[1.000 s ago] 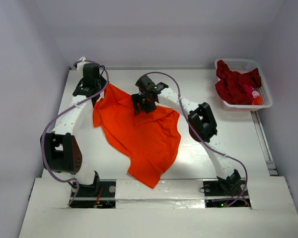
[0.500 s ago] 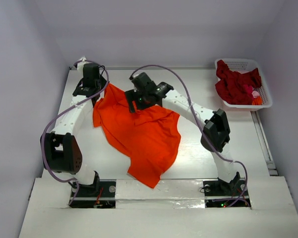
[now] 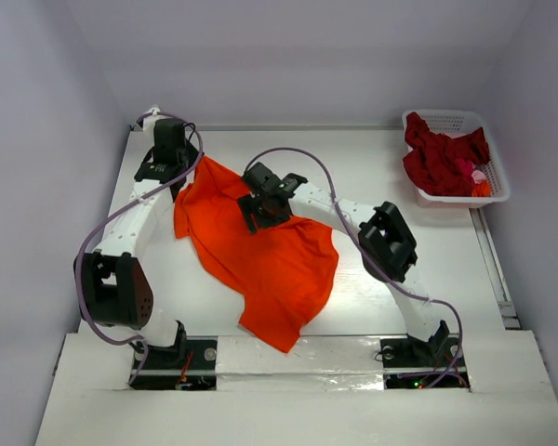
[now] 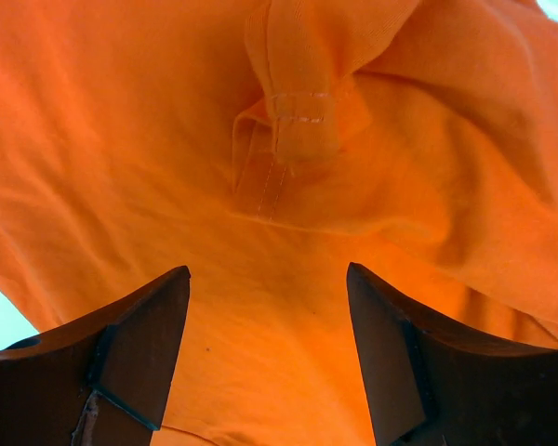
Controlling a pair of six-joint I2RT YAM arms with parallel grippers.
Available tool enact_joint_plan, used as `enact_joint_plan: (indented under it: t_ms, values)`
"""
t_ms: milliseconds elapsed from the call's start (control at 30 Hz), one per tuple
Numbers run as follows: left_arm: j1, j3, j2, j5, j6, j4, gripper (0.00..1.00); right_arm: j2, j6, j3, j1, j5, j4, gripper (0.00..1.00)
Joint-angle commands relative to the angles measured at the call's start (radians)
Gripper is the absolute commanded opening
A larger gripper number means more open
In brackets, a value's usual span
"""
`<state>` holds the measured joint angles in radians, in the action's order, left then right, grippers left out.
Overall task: Fold and stack the t-shirts
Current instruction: Flatten the tshirt out
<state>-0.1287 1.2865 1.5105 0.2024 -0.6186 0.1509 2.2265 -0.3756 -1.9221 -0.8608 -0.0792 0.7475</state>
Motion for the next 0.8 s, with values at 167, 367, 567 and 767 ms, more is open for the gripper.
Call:
enact_joint_plan:
  t_ms: [167,367,567,767]
  values:
    - [0.006,0.031,-0.065,0.005,0.007,-0.013,0.00,0.039,-0.025,-0.077,-0.001,-0.010,-0.031,0.73]
    - [0.006,0.024,-0.065,0.005,0.007,-0.016,0.00,0.042,-0.028,-0.057,-0.001,-0.007,-0.043,0.73]
    - [0.006,0.023,-0.064,0.003,0.005,-0.019,0.00,0.058,-0.032,-0.057,-0.001,-0.004,-0.050,0.72]
    - [0.006,0.025,-0.065,0.003,0.005,-0.017,0.00,0.076,-0.037,-0.055,-0.001,0.006,-0.054,0.71]
